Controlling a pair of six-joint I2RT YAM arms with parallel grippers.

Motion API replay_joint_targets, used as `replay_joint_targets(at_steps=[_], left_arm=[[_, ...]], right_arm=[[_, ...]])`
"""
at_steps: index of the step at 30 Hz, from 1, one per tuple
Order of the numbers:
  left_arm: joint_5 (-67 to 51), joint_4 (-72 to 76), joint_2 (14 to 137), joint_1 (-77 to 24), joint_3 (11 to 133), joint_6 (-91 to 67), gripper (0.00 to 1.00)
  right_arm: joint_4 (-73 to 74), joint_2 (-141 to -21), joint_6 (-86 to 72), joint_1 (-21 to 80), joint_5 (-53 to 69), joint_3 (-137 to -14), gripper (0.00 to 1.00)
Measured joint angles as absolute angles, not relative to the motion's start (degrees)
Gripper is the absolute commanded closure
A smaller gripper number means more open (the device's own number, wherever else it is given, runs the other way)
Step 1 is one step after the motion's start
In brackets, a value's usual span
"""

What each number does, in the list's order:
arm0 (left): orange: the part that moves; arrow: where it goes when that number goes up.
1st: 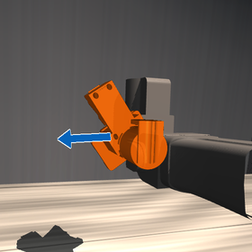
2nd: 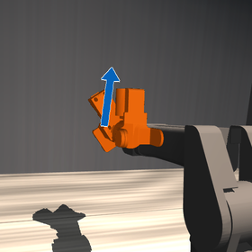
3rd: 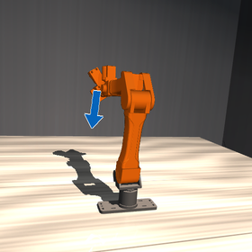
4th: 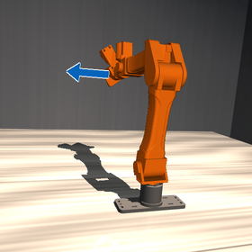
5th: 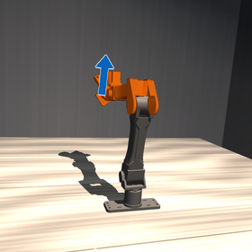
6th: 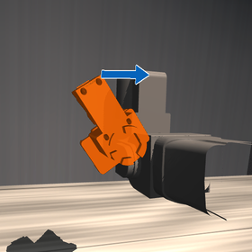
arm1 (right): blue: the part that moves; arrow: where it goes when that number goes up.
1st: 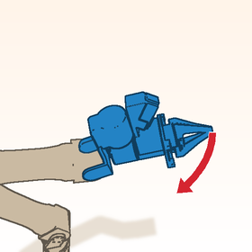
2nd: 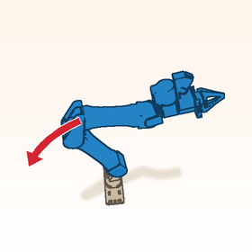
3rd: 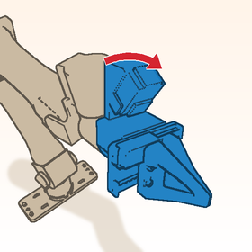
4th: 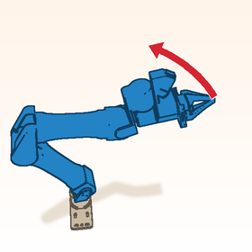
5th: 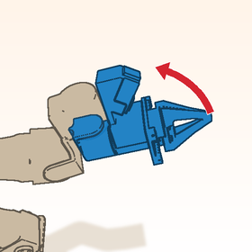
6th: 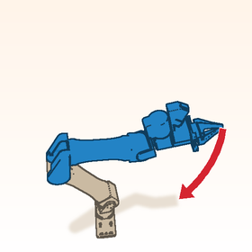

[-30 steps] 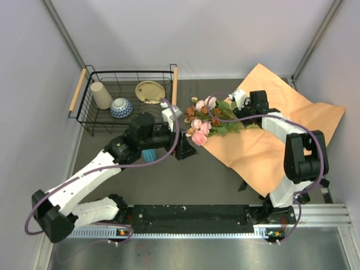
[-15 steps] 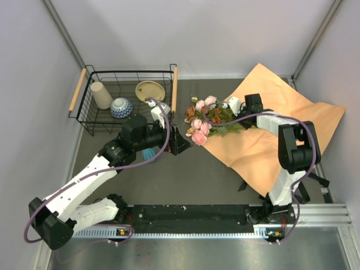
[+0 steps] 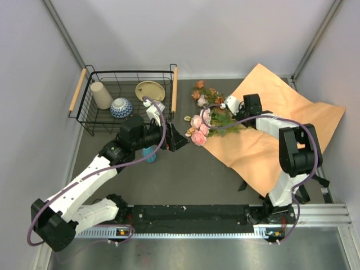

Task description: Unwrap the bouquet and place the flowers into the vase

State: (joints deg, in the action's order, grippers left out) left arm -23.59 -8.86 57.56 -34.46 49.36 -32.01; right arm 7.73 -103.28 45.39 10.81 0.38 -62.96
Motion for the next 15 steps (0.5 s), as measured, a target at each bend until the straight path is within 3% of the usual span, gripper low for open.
replay_joint_targets(at_steps=[10,15], left_arm=[[-25.98,-7.16,57.10,-32.95,48.93,-33.58,0.01],[-26.35,-6.61,55.24,-31.62,48.93,-34.24,0.01]], right_arm=[[8.73,-91.05,47.46,13.30,-5.61,-61.08,1.00],[13.98,-85.56,40.64,14.17,-5.61,-63.05,1.00]])
